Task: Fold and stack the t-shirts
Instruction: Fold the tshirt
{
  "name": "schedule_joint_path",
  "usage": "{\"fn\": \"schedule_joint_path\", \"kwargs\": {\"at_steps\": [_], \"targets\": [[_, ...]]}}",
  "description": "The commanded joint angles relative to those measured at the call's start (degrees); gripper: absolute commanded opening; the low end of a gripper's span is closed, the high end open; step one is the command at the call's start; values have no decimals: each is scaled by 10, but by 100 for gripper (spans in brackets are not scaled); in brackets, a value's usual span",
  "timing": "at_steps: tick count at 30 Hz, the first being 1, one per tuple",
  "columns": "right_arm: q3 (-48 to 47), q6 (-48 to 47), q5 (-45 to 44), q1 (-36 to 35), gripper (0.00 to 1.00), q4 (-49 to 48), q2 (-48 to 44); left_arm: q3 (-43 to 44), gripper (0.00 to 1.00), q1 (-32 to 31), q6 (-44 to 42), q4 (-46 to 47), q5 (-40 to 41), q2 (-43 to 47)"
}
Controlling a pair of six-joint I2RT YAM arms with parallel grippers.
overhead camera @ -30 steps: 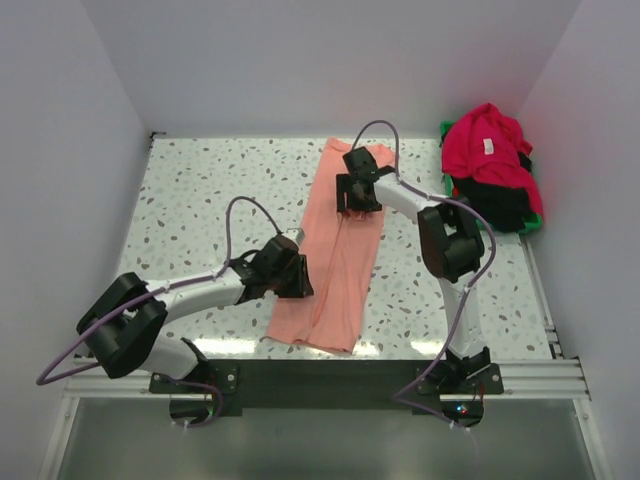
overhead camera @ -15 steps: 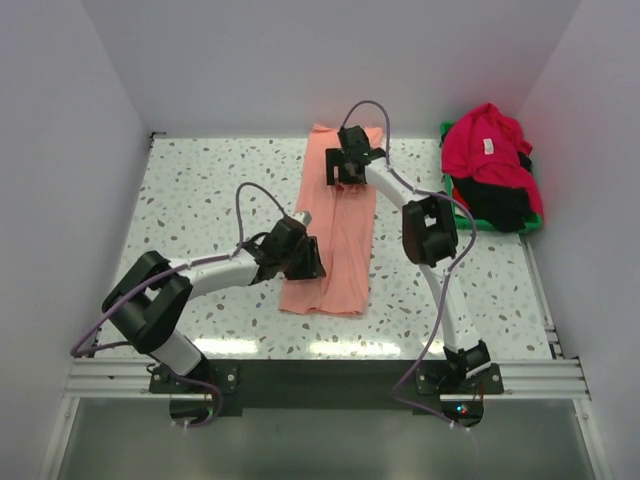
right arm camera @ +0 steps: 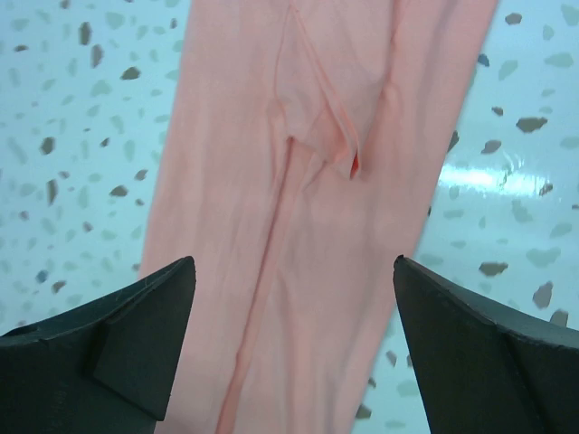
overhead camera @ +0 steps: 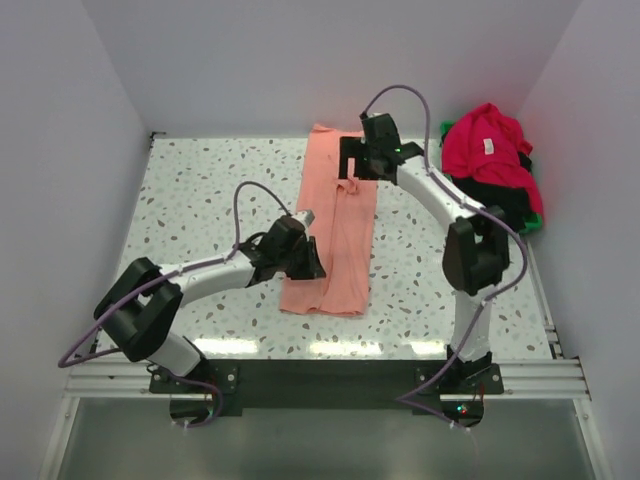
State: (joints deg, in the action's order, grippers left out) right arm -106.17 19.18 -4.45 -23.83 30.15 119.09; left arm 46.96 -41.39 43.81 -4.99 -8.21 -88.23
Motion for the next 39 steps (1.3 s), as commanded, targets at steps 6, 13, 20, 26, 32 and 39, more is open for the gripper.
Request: {"fn": "schedule_joint_path", "kwargs": {"at_steps": [6,13,20,26,32,39], "targets": [[299,101,58,-32,76,-68,-221,-77,19,-40,5,38,-31,46],[443,137,18,-135,72,-77,-315,-106,17,-45,4,60,-33,20],[539,176,-36,-214,70,-49,-414,-92,22,-45,-9,26,-23,24],[583,193,-62,-244,67,-5,-492,-72,32,-44,-18,8,-24,48],[606,214,-133,-313,63,33,-506,-33,42,-44,-38,-5,-21,51],[687,274,-210,-374,62,-48,-548,8,42,-44,-58,-18,-22,-5]]}}
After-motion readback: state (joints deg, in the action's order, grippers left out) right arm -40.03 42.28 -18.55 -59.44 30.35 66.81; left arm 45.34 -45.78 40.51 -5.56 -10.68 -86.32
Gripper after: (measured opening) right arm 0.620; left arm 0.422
